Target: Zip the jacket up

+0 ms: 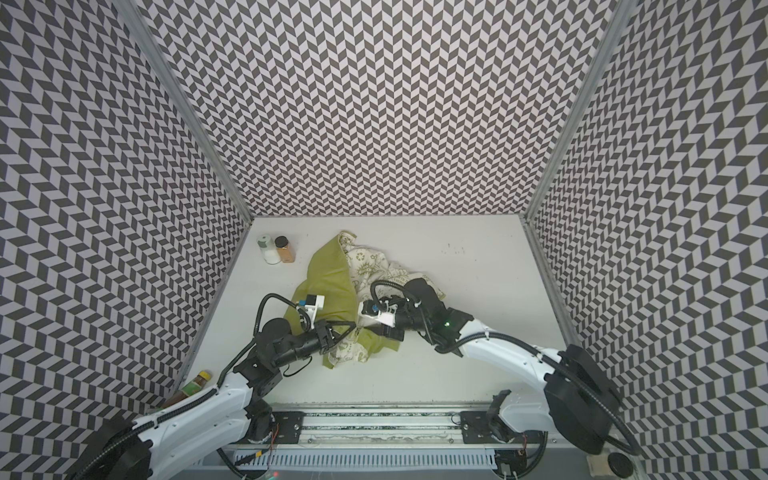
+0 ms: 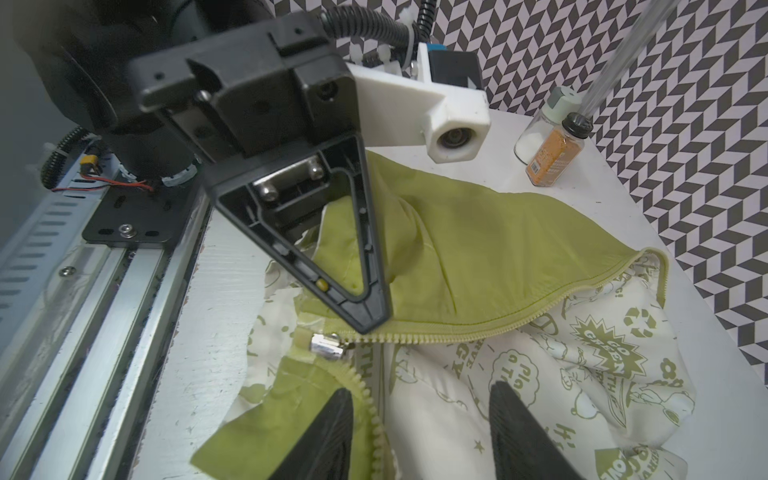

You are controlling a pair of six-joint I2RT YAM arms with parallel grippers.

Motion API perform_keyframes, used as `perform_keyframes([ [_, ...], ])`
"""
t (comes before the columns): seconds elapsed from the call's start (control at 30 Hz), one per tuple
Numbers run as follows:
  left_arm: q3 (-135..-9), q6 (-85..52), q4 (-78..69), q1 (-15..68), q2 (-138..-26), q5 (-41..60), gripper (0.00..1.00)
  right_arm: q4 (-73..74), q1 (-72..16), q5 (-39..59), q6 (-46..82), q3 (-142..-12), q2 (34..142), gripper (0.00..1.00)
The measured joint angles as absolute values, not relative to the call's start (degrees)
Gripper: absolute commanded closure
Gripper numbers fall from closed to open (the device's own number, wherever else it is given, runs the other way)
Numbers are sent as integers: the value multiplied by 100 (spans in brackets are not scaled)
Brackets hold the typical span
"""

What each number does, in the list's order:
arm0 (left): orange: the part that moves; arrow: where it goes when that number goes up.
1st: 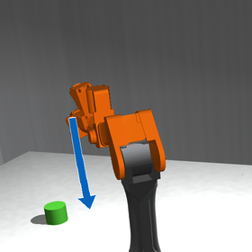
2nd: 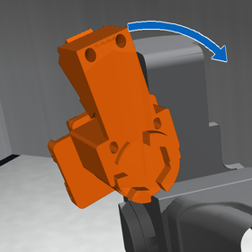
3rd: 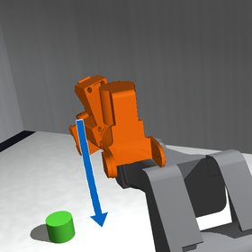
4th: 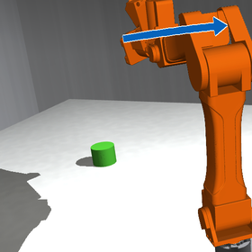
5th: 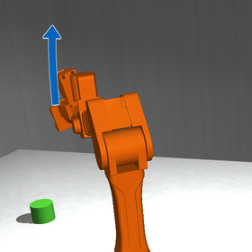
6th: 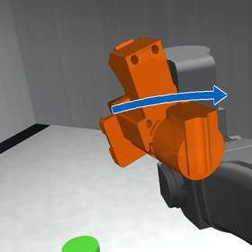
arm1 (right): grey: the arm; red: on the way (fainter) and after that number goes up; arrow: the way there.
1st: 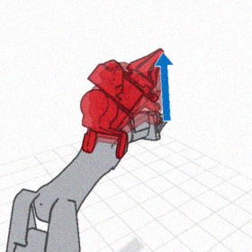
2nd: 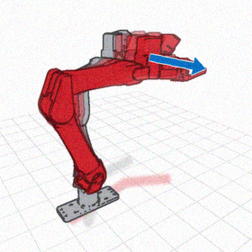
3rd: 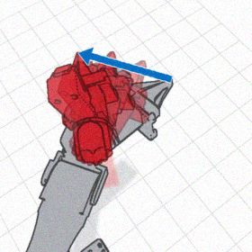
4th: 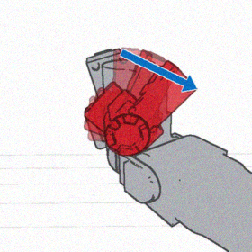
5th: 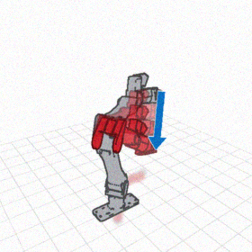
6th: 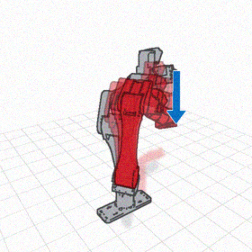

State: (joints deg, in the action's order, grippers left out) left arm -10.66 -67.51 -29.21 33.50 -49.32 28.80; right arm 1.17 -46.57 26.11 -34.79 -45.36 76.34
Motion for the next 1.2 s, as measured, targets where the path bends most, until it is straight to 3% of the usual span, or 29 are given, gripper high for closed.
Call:
perform_keyframes([
  [0.2, -1085, -6687, -2954, 3315, -5017, 2987, 100, -222, -4622, 3004, -3712, -4676, 8055, 49],
  [0.8, -1085, -6687, -2987, 3295, -5063, 3059, 100, -405, -4556, 3732, -3747, -4860, 8661, 88],
  [1.13, -1085, -6685, -2993, 3258, -5155, 3079, 100, 187, -4550, 4283, -3336, -4484, 8565, 93],
  [1.2, -1094, -6678, -2982, 3258, -5157, 3076, 87, 331, -4554, 4331, -3234, -4351, 8462, 94],
])
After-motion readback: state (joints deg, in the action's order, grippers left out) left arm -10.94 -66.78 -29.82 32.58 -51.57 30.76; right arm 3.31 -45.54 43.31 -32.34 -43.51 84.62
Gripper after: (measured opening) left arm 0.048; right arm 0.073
